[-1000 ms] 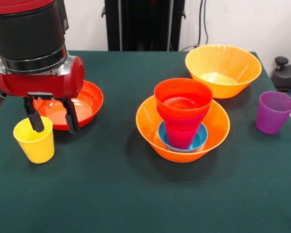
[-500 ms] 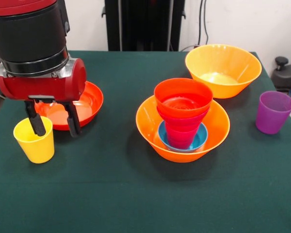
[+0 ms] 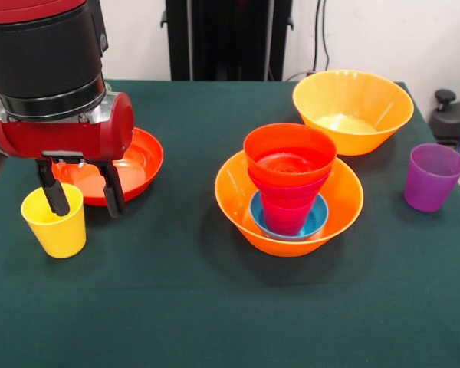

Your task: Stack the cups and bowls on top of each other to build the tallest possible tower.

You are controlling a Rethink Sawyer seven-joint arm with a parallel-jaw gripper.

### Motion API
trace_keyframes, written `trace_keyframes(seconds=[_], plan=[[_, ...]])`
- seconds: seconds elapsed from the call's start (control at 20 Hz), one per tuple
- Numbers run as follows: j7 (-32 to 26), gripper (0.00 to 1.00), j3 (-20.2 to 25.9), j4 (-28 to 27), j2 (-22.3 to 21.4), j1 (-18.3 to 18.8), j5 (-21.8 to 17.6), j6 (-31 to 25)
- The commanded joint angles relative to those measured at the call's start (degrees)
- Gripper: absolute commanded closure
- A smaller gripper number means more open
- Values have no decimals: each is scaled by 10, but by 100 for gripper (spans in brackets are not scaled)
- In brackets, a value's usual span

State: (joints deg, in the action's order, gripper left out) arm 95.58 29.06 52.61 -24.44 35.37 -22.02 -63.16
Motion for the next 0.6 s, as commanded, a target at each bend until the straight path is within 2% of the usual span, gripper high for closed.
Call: trace_keyframes(seconds=[0.05,0.6], plan=[[-187,0,9,-8,11,-15,-54,-48],[-173,0,-2,20,-13,-17,-53,-68]])
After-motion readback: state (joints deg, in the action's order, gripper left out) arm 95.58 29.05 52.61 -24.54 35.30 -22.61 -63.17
